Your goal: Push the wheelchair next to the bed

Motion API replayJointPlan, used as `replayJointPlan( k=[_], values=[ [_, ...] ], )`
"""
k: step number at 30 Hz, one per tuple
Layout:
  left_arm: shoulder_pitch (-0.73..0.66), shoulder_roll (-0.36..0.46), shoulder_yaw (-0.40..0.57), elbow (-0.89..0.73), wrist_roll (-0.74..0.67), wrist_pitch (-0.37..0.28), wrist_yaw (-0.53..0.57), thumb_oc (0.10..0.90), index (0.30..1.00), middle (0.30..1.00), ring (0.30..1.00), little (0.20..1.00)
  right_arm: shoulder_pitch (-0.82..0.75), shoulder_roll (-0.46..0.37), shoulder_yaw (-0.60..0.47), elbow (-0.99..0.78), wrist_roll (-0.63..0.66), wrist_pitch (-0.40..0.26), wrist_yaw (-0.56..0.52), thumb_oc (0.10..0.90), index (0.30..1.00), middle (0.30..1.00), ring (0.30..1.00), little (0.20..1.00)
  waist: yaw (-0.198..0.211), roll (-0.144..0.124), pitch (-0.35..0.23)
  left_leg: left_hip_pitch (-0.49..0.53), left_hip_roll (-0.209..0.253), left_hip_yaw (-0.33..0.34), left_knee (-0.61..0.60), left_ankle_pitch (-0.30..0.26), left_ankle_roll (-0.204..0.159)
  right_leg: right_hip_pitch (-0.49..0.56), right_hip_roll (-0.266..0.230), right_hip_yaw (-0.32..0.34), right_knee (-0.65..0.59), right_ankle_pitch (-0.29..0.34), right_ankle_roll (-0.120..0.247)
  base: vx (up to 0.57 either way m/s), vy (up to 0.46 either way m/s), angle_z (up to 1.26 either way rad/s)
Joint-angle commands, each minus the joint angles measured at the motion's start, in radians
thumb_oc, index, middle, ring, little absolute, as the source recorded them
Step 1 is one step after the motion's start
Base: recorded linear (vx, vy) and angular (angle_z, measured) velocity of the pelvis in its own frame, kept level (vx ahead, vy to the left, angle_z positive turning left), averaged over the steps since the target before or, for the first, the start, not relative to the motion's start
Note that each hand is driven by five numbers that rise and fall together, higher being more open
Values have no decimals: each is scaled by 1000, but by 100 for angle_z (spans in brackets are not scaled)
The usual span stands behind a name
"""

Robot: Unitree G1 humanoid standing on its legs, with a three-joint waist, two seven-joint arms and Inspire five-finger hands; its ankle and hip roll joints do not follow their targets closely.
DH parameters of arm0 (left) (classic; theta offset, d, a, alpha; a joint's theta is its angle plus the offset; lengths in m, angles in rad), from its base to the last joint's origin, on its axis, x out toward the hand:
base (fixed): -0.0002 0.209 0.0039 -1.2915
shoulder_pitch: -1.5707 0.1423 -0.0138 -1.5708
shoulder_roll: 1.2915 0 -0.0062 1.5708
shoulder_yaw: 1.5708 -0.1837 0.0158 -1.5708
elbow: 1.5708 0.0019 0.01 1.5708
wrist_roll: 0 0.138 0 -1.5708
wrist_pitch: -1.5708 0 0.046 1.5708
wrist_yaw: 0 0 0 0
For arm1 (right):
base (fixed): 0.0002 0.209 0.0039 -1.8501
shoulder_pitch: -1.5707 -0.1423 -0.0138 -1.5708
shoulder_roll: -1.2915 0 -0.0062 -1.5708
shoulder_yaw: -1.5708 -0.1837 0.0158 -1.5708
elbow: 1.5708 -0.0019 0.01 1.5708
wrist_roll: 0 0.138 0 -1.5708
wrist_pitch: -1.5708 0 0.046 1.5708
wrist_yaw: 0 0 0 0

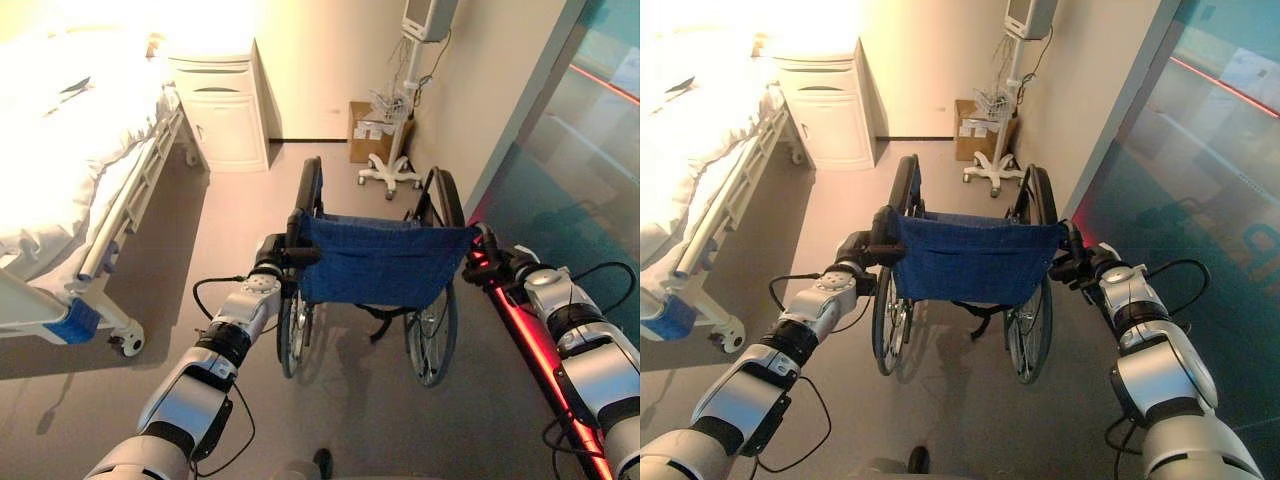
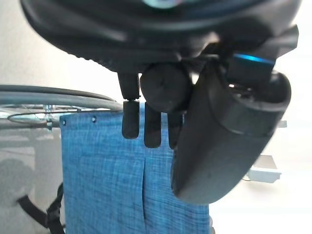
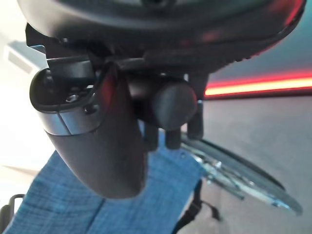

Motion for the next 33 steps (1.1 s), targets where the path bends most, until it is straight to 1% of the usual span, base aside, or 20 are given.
replayJointPlan(
  k=[1,3,4,8,9,10,12,13,14,15,19,22,23,24,25,27,28,29,31,33],
  values=[
    [144,56,-115,90,219,-68,-66,400,300,300,300,300,18,22,107,-164,-84,-196,67,400,300,300,300,300,5,-34,33,2,-6,64,63,-131,-90,-14,-53,93,-201,368,7,279,-346,67],
    [143,37,-126,94,229,-81,-71,400,300,300,300,300,21,15,90,-172,-85,-181,54,400,300,300,300,300,-11,-48,29,5,-17,24,108,-190,-93,-27,-82,126,-387,386,18,331,-392,72],
    [149,30,-127,92,233,-83,-69,400,300,300,300,300,21,14,87,-184,-87,-170,53,400,300,300,300,300,-12,-49,29,8,-15,20,122,-205,-95,-22,-84,126,-397,387,19,231,-280,56],
    [168,15,-132,96,241,-84,-59,400,300,300,300,300,6,18,97,-221,-82,-146,59,400,300,300,300,300,-13,-67,16,5,-10,-9,170,-236,-100,-13,-86,146,-381,384,25,255,-366,46],
    [176,10,-128,101,250,-89,-58,400,300,300,300,300,0,13,102,-220,-82,-159,73,400,300,300,300,300,-19,-75,0,1,-7,-33,187,-243,-105,4,-62,174,-387,353,31,222,-331,46],
    [178,9,-128,102,248,-89,-56,400,300,300,300,300,0,11,104,-219,-78,-161,76,400,300,300,300,300,-20,-76,-3,-1,-7,-38,190,-245,-106,8,-58,178,-390,349,31,312,-451,65],
    [196,3,-129,88,217,-73,-50,400,300,300,300,300,-2,10,121,-238,-91,-166,103,400,300,300,300,300,-30,-77,-13,3,25,-29,215,-236,-122,6,-21,172,-289,274,15,247,-364,77],
    [197,3,-129,87,218,-73,-48,400,300,300,300,300,-2,9,122,-240,-90,-166,103,400,300,300,300,300,-30,-77,-12,4,28,-28,215,-235,-123,7,-19,171,-286,271,13,251,-382,71],
    [200,-2,-131,80,208,-66,-36,400,300,300,300,300,-2,-3,137,-259,-78,-166,116,400,300,300,300,300,-41,-81,-14,22,61,-3,210,-216,-143,28,0,147,-278,245,-14,221,-345,56],
    [193,-10,-133,85,200,-61,-33,400,300,300,300,300,-3,-7,140,-247,-80,-182,128,400,300,300,300,300,-45,-84,-17,24,75,-2,213,-202,-151,44,13,140,-283,233,-29,238,-383,54],
    [183,-34,-130,97,198,-57,-25,400,300,300,300,300,-10,-11,150,-228,-62,-209,132,400,300,300,300,300,-55,-92,-22,24,101,-1,266,-148,-168,72,50,121,-293,206,-67,138,-303,39],
    [184,-47,-127,115,214,-62,-39,400,300,300,300,300,-14,-13,150,-212,-54,-216,132,400,300,300,300,300,-66,-100,-29,23,122,41,347,-101,-178,92,70,97,-312,195,-97,142,-319,45],
    [183,-52,-132,121,223,-66,-44,400,300,300,300,300,-10,-18,151,-212,-46,-213,126,400,300,300,300,300,-71,-103,-28,-3,118,71,408,-86,-175,113,87,87,-325,185,-116,125,-257,40],
    [183,-53,-133,122,224,-67,-44,400,300,300,300,300,-8,-19,151,-211,-44,-214,124,400,300,300,300,300,-72,-103,-27,-8,116,75,416,-86,-175,117,89,85,-327,184,-118,194,-311,45],
    [182,-55,-133,117,230,-58,-52,400,300,300,300,300,0,-20,145,-208,-38,-207,115,400,300,300,300,300,-68,-100,-21,-31,98,93,428,-86,-172,148,103,77,-339,177,-124,195,-210,32],
    [177,-52,-129,106,247,-48,-60,400,300,300,300,300,-5,-2,134,-180,-52,-208,106,400,300,300,300,300,-42,-85,-7,-65,16,84,359,-112,-163,192,129,89,-352,170,-113,235,-195,33],
    [176,-51,-129,104,248,-47,-59,400,300,300,300,300,-10,4,135,-173,-55,-207,103,400,300,300,300,300,-36,-80,-3,-77,6,89,338,-100,-166,205,139,93,-357,168,-113,269,-162,1],
    [171,-50,-133,89,248,-39,-48,400,300,300,300,300,-23,23,133,-161,-63,-193,88,400,300,300,300,300,-12,-62,9,-150,-7,125,258,-34,-179,254,170,97,-380,157,-114,270,-134,-21],
    [150,-46,-155,75,229,-27,-33,400,300,300,300,300,-39,43,133,-139,-76,-195,72,400,300,300,300,300,36,-36,17,-270,-38,117,131,66,-197,319,210,130,-392,135,-112,339,-136,-34],
    [134,-40,-159,65,222,-27,-25,400,300,300,300,300,-69,43,140,-116,-86,-211,81,400,300,300,300,300,57,-28,17,-296,-35,139,88,92,-195,330,220,128,-385,118,-112,216,-58,-58]
  ],
)
